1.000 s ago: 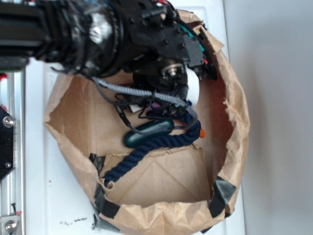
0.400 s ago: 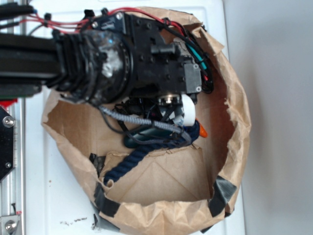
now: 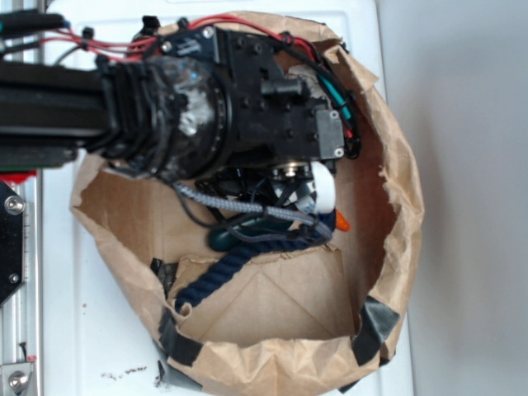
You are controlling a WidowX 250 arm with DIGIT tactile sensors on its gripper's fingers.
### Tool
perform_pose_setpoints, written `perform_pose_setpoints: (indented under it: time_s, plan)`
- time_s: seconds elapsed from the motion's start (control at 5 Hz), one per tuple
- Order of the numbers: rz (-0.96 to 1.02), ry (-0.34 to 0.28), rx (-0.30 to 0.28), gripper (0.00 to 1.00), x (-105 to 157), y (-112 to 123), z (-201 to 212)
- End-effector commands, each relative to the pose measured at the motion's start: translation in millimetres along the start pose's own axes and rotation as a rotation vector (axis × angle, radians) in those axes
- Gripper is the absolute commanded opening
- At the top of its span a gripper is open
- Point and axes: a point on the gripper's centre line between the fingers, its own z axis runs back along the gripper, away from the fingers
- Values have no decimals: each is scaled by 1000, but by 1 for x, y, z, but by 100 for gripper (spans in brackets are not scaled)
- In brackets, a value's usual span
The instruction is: Grab the carrot.
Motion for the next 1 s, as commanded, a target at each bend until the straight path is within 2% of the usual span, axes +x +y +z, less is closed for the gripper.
perform_pose_setpoints:
  time_s: [0.0, 0.2, 0.4, 0.6, 0.8]
  plan:
    - [169, -26, 37, 0, -20, 33, 47]
    - [322, 7, 25, 0, -39, 43, 79]
    - [505, 42, 14, 0, -49, 38, 115]
    - [563, 87, 50, 0, -37, 9, 144]
    - [592, 129, 129, 0, -12, -21, 165]
